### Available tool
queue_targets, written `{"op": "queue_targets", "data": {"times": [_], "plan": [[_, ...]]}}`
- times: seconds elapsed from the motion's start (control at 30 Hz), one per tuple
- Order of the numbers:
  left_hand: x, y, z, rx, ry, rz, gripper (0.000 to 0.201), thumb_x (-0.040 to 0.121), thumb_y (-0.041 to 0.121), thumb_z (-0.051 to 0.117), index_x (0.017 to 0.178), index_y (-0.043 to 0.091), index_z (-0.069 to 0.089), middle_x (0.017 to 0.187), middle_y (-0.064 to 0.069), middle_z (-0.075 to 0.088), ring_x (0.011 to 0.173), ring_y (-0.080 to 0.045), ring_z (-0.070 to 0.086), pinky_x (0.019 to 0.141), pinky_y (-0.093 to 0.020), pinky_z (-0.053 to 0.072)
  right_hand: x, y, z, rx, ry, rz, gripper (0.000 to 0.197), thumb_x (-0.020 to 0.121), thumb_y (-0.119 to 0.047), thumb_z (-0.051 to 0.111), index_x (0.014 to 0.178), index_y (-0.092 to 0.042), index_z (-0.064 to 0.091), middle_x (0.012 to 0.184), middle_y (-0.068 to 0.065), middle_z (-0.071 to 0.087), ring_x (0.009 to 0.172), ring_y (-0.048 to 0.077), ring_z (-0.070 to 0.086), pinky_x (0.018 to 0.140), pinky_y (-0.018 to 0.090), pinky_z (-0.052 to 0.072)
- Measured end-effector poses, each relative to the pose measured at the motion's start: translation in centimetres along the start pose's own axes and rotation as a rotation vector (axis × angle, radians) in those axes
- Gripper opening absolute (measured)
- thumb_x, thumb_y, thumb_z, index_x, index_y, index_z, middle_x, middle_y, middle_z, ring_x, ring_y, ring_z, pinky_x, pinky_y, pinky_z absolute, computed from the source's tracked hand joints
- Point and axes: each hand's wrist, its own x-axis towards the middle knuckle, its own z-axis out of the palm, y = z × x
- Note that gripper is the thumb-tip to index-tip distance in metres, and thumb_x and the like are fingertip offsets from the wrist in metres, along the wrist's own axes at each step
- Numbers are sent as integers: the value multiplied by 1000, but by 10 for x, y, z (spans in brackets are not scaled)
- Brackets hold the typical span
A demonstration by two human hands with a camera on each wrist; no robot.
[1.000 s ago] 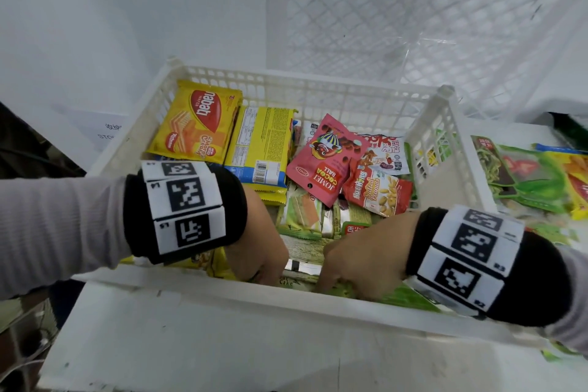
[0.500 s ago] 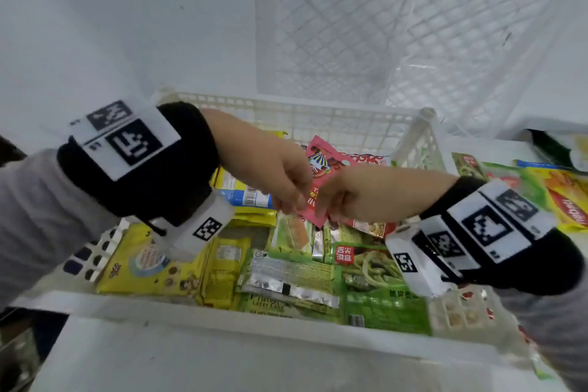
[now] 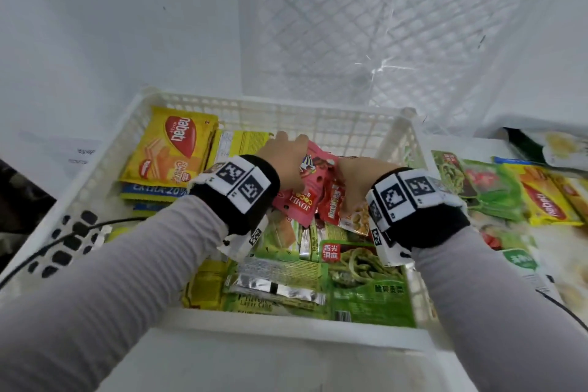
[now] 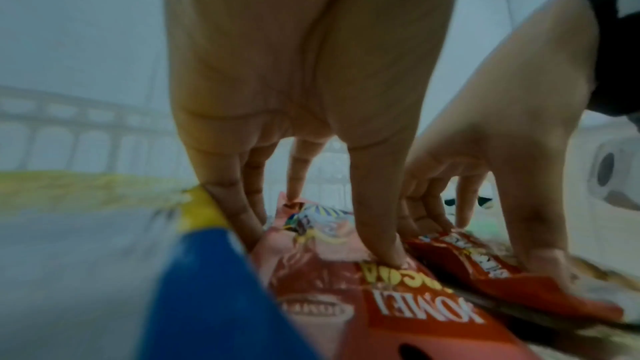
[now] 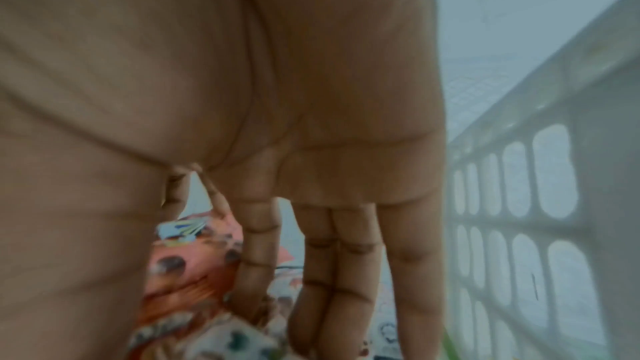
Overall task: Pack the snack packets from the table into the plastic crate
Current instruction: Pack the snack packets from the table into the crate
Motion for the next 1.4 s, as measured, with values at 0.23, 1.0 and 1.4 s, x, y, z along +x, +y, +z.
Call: {"op": "queue_targets", "data": {"times": [0.23, 1.0, 1.4], "plan": [[0, 4, -6, -140, 8, 10, 62, 75, 6, 72, 120, 10, 31, 79, -6, 48, 75, -28, 56, 53, -33, 40, -2, -4, -2, -33, -22, 2, 31, 66, -13, 78, 93, -13, 63, 70, -2, 57, 79, 22, 61, 66, 28, 46], [-70, -68, -102, -506, 114, -22, 44, 78, 1, 69, 109, 14, 41, 92, -19, 67, 64, -25, 56, 55, -33, 43, -44, -71, -8, 1039, -532, -259, 27, 89, -21, 63, 98, 5, 59, 79, 12, 72, 64, 21, 66, 84, 42, 56], [-90, -77, -95, -458, 120, 84, 18, 83, -1, 64, 100, 0, 69, 91, -19, 71, 83, -39, 68, 75, -55, 55, -43, -105, -2, 457, -290, -276, 40, 91, -29, 60, 87, 11, 67, 85, 20, 71, 68, 25, 63, 64, 33, 52]]}}
